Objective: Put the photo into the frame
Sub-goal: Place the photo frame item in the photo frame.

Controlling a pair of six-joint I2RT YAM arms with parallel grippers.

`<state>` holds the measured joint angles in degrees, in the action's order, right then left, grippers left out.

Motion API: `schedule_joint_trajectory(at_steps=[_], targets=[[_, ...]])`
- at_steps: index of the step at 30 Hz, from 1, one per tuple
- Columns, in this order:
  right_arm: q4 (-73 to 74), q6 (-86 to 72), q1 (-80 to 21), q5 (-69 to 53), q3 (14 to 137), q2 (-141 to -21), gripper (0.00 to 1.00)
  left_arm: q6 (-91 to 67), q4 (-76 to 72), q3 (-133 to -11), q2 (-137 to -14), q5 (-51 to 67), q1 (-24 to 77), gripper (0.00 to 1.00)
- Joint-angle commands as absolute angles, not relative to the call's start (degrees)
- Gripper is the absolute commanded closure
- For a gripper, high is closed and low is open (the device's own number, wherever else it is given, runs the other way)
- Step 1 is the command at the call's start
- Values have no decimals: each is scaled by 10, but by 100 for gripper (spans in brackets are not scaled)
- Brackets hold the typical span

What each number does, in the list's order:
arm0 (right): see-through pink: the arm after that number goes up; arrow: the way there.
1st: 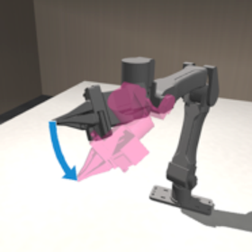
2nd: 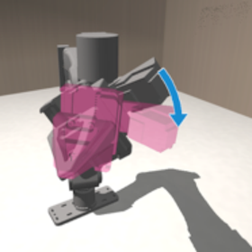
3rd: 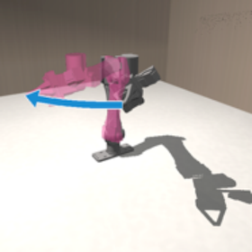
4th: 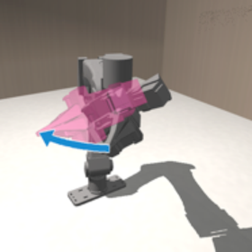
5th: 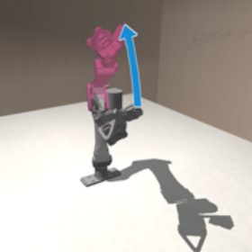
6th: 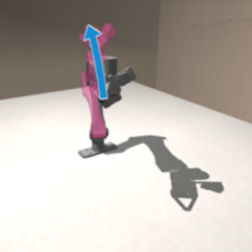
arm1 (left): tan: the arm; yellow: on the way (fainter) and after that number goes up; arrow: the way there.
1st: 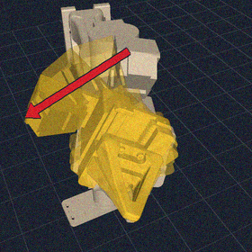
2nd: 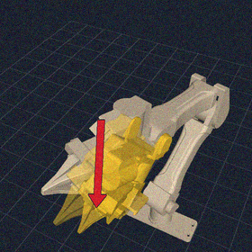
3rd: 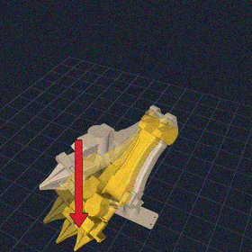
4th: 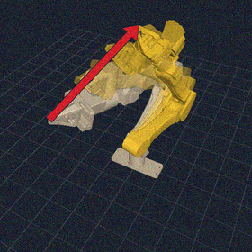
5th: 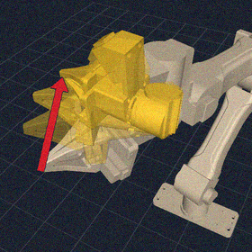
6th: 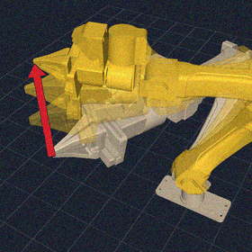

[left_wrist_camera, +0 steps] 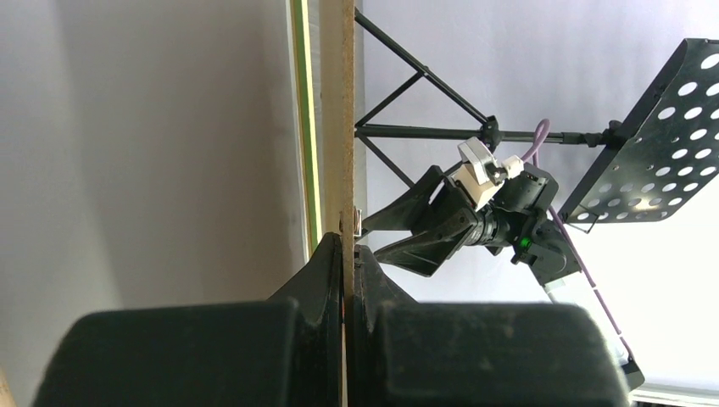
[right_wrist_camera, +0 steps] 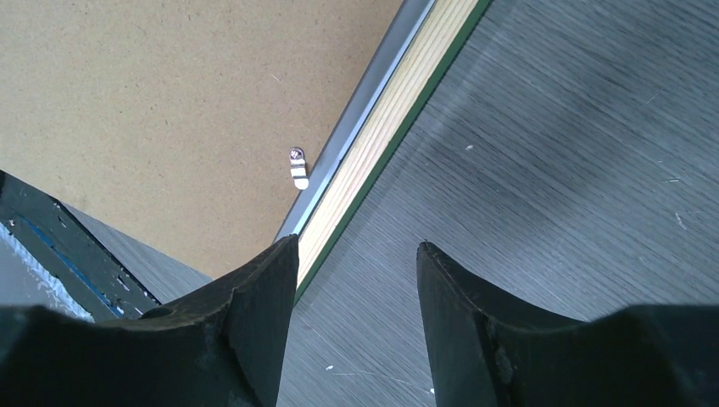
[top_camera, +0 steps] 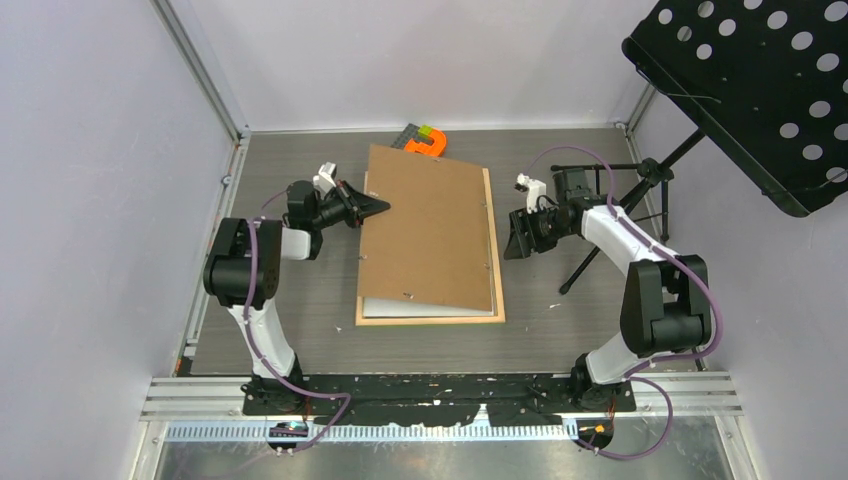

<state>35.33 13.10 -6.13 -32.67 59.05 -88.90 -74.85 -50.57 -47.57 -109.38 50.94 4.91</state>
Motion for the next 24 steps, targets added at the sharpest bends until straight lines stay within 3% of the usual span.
schedule_joint_trajectory(at_steps=[1, 24], targets=[[342, 128, -58, -340, 614, -892, 40, -768, -569, -497, -1092, 510, 52, 100], [331, 124, -57, -343, 605, -901, 41, -766, -573, -493, -1110, 510, 56, 100]])
